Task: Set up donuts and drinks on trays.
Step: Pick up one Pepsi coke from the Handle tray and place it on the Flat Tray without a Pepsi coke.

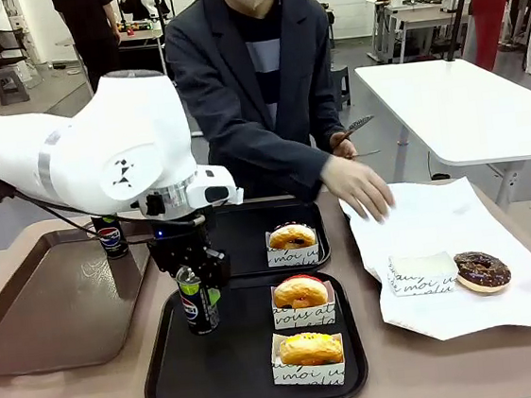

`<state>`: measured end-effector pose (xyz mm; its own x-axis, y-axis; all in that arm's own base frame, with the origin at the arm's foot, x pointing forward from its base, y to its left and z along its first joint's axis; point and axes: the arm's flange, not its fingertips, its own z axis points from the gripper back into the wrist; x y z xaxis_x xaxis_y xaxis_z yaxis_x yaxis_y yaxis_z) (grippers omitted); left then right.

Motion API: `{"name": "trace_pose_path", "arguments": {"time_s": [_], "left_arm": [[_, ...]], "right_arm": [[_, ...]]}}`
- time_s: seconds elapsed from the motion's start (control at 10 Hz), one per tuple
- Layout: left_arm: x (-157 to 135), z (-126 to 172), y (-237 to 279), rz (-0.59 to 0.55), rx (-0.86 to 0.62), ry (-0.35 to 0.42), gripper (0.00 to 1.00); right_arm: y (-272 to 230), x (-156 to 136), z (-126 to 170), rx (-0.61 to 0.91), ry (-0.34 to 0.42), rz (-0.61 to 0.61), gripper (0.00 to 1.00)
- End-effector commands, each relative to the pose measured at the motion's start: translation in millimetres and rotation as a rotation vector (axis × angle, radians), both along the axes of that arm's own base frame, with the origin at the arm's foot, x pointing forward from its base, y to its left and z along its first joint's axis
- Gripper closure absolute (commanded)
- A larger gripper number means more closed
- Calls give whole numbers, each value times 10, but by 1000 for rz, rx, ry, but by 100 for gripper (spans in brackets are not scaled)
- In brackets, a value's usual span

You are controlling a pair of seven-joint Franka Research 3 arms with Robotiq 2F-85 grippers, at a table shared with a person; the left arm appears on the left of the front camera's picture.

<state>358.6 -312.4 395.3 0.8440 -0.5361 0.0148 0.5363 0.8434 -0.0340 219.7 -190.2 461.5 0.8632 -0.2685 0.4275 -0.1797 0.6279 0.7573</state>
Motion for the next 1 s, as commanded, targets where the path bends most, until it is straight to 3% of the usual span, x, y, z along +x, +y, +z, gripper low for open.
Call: {"name": "trace_pose_path", "arguments": {"time_s": [0.0, 0.4, 0.5, 0.6, 0.8, 0.9], "left_arm": [[20, -153, -10, -20, 6, -51, 42], [52, -293, -30, -54, 31, -70, 42], [34, -295, -44, -77, 33, -73, 31], [3, -287, -59, -86, 24, -79, 0], [-28, -222, -64, -81, 11, -90, 0], [-23, -161, -55, -81, 6, -96, 13]], "right_arm": [[-16, 9, -27, 7, -11, 8, 0], [-16, 9, -27, 7, -11, 8, 0], [-16, 9, -27, 7, -11, 8, 0], [-16, 9, -27, 7, -11, 8, 0], [-16, 9, -27, 7, -11, 8, 0], [-16, 9, -27, 7, -11, 8, 0]]}}
